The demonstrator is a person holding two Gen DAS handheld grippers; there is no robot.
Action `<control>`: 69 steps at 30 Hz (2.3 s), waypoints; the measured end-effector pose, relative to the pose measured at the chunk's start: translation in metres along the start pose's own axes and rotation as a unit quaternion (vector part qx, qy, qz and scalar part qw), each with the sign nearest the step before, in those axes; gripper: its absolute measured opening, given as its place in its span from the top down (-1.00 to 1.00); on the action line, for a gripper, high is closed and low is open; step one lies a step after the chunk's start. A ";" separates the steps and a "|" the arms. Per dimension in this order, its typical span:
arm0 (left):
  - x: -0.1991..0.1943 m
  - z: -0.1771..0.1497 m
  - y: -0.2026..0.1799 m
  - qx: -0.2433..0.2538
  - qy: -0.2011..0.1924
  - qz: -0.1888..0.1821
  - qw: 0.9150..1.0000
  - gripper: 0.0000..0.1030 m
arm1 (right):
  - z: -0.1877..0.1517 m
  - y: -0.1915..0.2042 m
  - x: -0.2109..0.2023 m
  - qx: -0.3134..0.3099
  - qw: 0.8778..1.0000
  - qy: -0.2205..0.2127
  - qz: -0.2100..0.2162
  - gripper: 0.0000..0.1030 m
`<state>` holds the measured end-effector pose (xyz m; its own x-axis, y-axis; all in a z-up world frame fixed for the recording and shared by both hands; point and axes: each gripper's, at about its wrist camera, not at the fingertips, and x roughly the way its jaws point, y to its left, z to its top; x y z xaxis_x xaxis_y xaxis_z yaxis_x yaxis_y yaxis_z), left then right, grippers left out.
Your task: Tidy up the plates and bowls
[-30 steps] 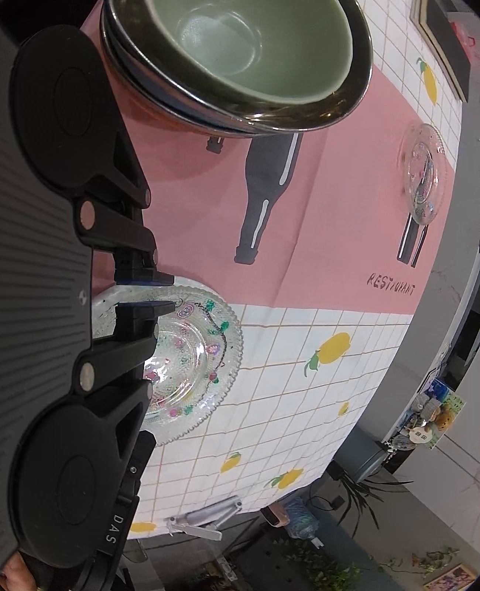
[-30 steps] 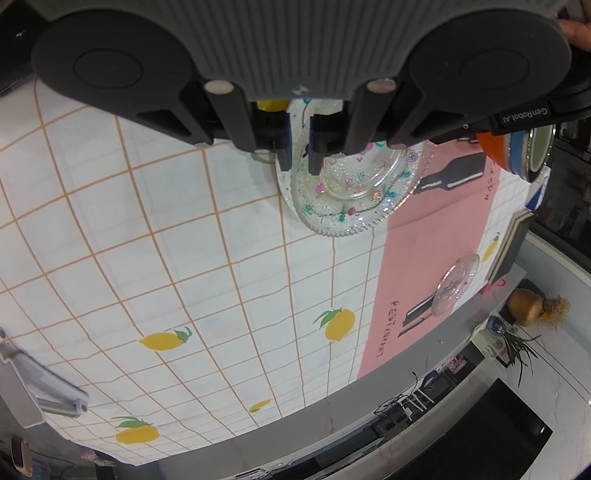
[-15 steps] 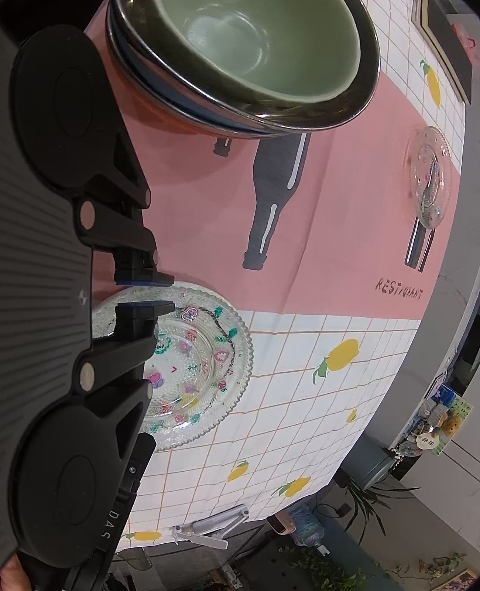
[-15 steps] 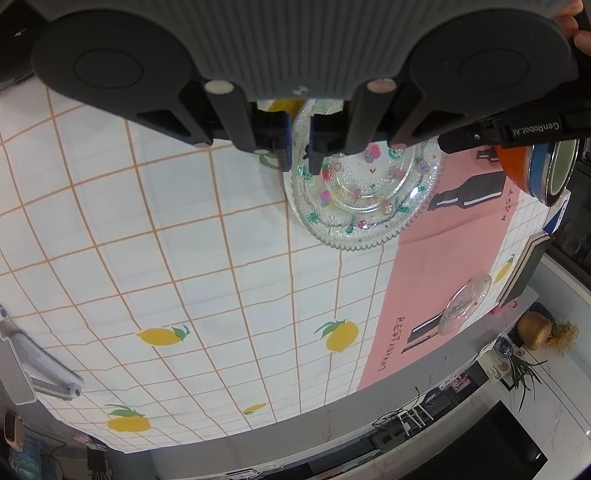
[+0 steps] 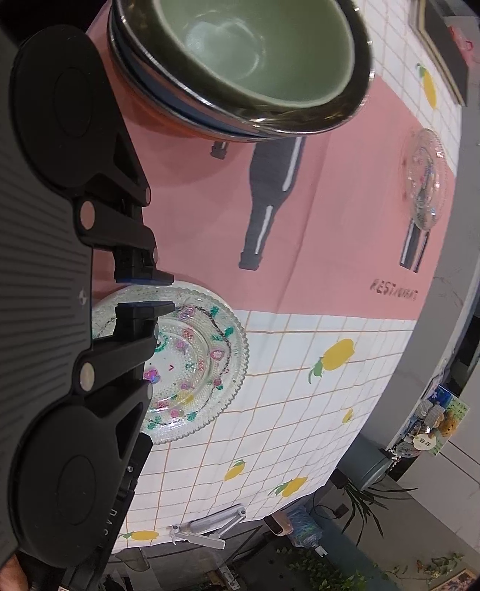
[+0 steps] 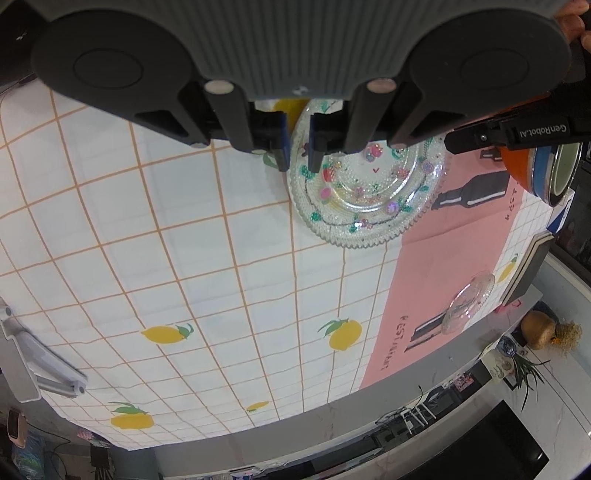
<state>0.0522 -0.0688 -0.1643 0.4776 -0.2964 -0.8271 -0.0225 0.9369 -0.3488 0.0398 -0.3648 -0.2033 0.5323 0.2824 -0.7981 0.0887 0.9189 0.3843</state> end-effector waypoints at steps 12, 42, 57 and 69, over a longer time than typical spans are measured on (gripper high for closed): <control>-0.033 0.016 -0.022 0.086 -0.006 0.004 0.996 0.36 | 0.009 0.017 -0.012 -0.026 0.999 -0.013 -0.015 0.26; -0.063 0.210 0.141 0.139 -0.118 0.040 0.982 0.23 | 0.118 0.212 0.097 -0.174 0.985 0.010 0.012 0.00; 0.029 0.242 0.188 0.066 -0.141 0.010 0.988 0.23 | 0.173 0.230 0.207 -0.101 0.995 0.010 0.009 0.01; 0.058 0.247 0.217 0.016 -0.126 -0.010 0.992 0.05 | 0.181 0.233 0.251 -0.060 0.997 0.008 0.045 0.07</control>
<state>0.2918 0.1629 -0.1791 0.6822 -0.2636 -0.6820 0.0157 0.9378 -0.3468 0.3466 -0.1300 -0.2295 0.5195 0.3681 -0.7711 -0.0602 0.9160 0.3967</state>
